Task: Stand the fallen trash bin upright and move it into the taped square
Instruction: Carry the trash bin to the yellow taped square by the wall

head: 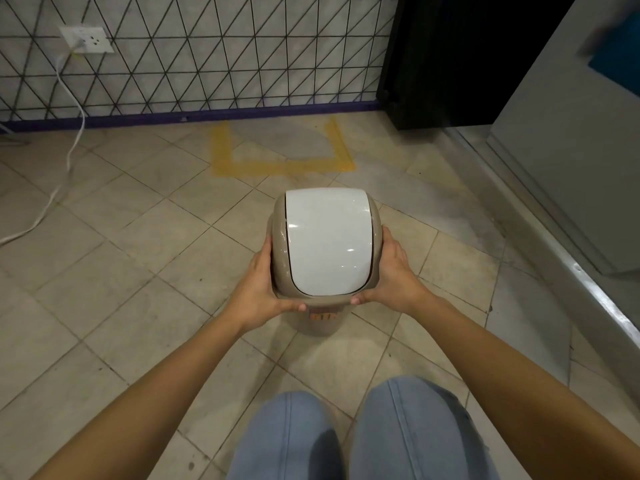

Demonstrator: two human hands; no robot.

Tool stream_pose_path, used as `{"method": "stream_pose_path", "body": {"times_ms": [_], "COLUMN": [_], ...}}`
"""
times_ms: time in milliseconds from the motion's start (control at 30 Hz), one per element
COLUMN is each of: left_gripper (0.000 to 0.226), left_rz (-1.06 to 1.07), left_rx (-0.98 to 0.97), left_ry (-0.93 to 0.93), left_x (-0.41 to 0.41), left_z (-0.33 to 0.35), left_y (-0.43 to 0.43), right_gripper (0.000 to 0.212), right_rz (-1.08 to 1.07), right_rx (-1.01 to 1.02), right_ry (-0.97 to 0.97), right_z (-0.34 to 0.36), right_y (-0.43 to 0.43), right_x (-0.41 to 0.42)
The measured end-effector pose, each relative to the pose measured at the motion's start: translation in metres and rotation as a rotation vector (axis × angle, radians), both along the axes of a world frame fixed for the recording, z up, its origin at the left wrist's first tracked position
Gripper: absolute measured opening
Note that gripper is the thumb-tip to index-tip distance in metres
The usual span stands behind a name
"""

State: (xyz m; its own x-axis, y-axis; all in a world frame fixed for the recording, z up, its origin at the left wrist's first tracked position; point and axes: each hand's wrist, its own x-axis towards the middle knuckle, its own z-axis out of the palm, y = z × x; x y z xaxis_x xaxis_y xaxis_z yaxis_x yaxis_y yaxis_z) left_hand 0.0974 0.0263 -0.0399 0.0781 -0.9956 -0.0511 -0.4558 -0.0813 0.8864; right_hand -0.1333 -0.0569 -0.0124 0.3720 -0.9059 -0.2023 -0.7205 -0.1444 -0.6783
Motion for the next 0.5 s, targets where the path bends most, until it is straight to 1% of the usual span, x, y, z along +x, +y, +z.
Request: {"method": "stream_pose_path", "body": {"times_ms": [233,500], "left_gripper": [0.13,0.134], "left_rz": [0.101,0.147], "left_rx": [-0.011,0.034], "left_ry": [0.117,0.159], "left_x": [-0.003,0.0], "left_z": [-0.008,-0.005], "left_y": [-0.024,-0.048], "right_gripper": [0.143,0.142], "right_rz": [0.005,0.027], "right_rx": [0.031,0.039], "right_ry": [-0.01,-0.035], "right_z": [0.003,0.006], "right_y": [-0.027,-0.056], "right_x": [0.009,0.017]}}
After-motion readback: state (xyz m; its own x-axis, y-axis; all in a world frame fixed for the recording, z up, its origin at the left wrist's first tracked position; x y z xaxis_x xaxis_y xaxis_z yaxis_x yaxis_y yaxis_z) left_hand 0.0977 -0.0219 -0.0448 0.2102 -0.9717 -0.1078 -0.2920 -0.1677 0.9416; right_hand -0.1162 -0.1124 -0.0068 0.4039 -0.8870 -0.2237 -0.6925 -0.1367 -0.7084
